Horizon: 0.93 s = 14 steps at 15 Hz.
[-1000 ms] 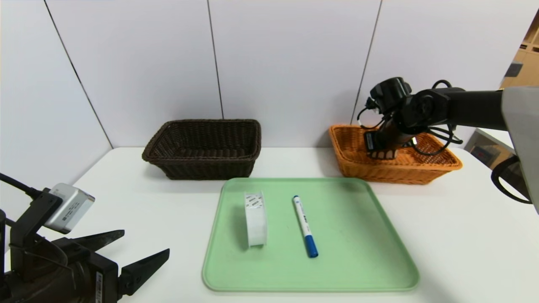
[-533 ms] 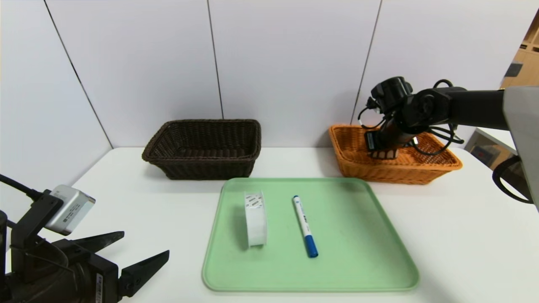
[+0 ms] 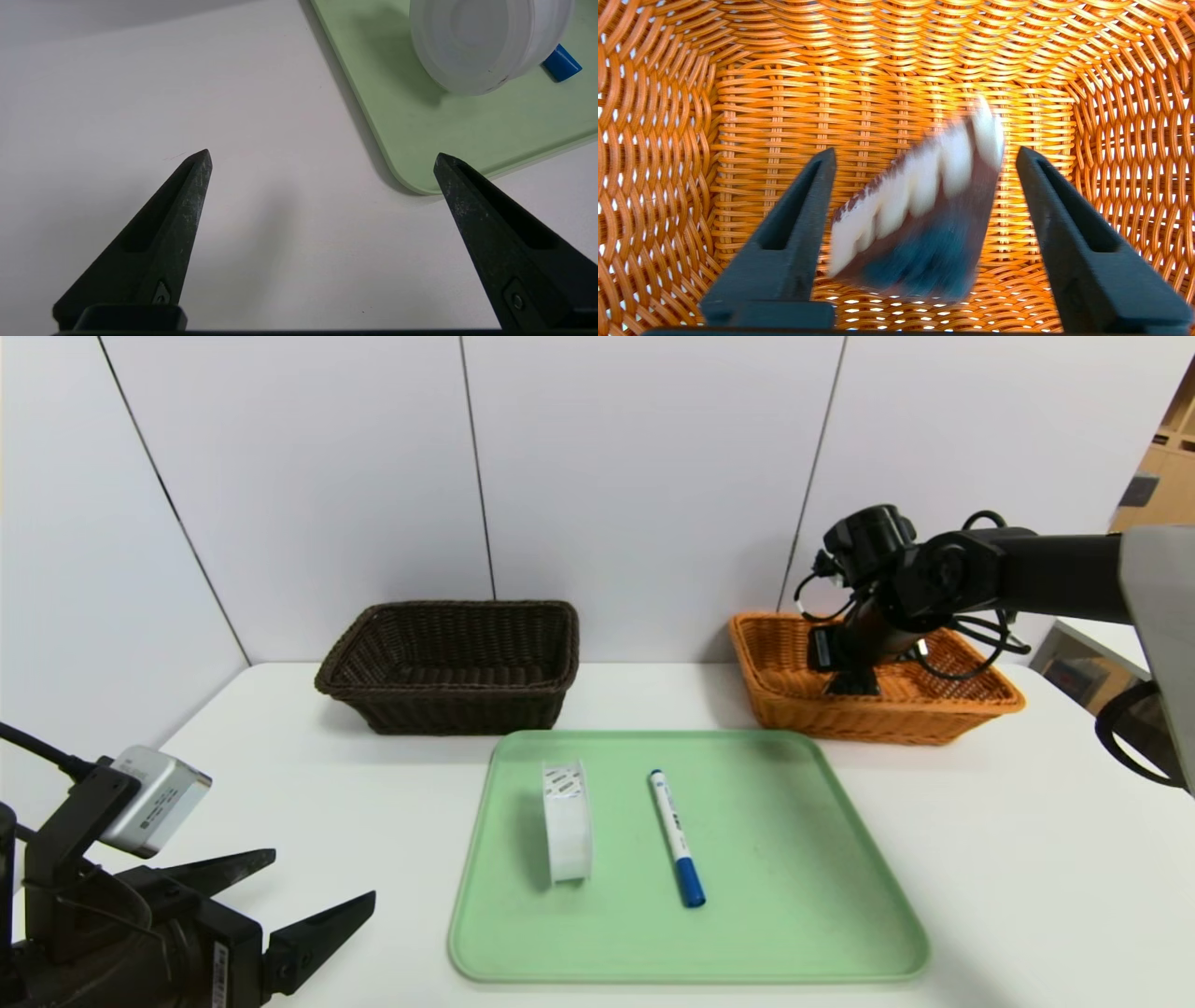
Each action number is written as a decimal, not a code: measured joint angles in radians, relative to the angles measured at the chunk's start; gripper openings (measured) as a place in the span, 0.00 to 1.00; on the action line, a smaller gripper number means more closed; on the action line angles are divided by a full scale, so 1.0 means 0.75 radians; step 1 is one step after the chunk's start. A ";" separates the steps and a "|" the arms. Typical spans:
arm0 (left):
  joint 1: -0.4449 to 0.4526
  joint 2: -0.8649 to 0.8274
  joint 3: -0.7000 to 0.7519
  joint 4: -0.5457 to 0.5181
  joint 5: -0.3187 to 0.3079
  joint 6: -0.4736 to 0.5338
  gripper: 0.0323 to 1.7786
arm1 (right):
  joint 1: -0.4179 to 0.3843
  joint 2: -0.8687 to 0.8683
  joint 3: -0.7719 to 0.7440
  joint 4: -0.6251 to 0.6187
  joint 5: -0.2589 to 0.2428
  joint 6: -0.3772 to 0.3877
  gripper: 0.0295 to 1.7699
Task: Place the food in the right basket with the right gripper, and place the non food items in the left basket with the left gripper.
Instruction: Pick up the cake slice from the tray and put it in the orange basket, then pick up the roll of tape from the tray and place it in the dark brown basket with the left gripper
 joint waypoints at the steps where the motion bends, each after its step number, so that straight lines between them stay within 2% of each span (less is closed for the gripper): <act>1: 0.000 0.000 -0.001 0.000 -0.001 0.000 0.95 | 0.000 -0.006 0.000 0.001 0.000 0.001 0.79; 6: 0.000 -0.001 0.000 0.001 -0.001 0.001 0.95 | 0.011 -0.090 0.006 0.011 0.002 -0.013 0.87; 10: 0.000 -0.004 0.003 -0.001 -0.001 -0.001 0.95 | 0.031 -0.257 0.060 0.053 0.010 -0.022 0.91; 14: 0.001 -0.012 0.005 -0.001 0.002 -0.003 0.95 | 0.062 -0.514 0.220 0.049 0.080 -0.014 0.93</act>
